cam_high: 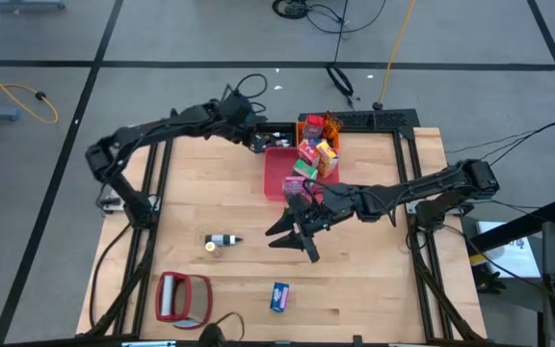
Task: Pick & Place Kitchen Items
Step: Put the small green food coloring bottle into the black bin, then put the large black food coloring bottle into the black bin
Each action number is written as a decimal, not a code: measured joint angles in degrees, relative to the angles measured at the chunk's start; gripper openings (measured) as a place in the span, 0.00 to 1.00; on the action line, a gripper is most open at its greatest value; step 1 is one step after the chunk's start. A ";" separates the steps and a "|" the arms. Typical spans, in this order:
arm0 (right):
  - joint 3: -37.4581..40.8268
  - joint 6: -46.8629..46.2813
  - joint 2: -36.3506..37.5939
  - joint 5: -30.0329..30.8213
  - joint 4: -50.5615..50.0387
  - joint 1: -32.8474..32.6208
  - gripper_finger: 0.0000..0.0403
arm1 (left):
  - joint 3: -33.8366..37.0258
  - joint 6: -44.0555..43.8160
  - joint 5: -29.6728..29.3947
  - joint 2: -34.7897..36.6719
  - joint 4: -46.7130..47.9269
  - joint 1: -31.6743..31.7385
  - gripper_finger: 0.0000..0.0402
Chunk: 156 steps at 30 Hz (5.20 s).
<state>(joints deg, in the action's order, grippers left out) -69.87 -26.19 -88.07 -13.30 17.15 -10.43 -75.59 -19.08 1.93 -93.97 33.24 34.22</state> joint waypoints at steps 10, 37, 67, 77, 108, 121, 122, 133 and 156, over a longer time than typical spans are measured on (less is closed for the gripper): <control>0.00 -0.09 0.00 1.58 0.11 -0.21 0.38 | -9.50 1.11 1.07 -11.90 4.61 3.12 0.09; 0.00 -0.11 0.00 1.53 0.06 -0.21 0.38 | -12.07 3.83 -2.03 -17.40 5.59 2.22 0.09; 0.00 -0.11 0.00 1.51 0.04 -0.21 0.38 | -12.07 3.48 -4.12 -17.40 8.13 0.83 0.47; 0.00 0.04 0.00 1.51 0.06 -0.21 0.38 | -12.07 6.19 -1.81 -16.83 23.23 0.52 0.48; 0.02 1.42 -0.02 1.49 0.17 -0.16 0.38 | -12.07 1.82 -1.95 2.38 45.73 -22.51 0.48; 0.02 1.86 -0.02 1.50 0.59 -0.16 0.38 | -12.07 -6.46 -1.77 3.82 52.03 -38.86 0.48; 0.02 2.01 0.00 1.51 0.59 -0.16 0.38 | -12.07 -7.37 -1.75 3.82 51.94 -39.87 0.48; 0.02 2.05 -0.01 1.50 0.61 -0.12 0.38 | -12.07 -10.35 -1.79 3.82 48.77 -49.76 0.48; 0.02 2.07 -0.02 1.38 0.83 -0.08 0.38 | -5.43 -6.44 -3.97 3.23 38.94 -53.67 0.48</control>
<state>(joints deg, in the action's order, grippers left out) -69.84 -24.12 -88.09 -11.92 17.98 -10.50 -81.02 -25.52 -2.03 -90.74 72.18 -19.44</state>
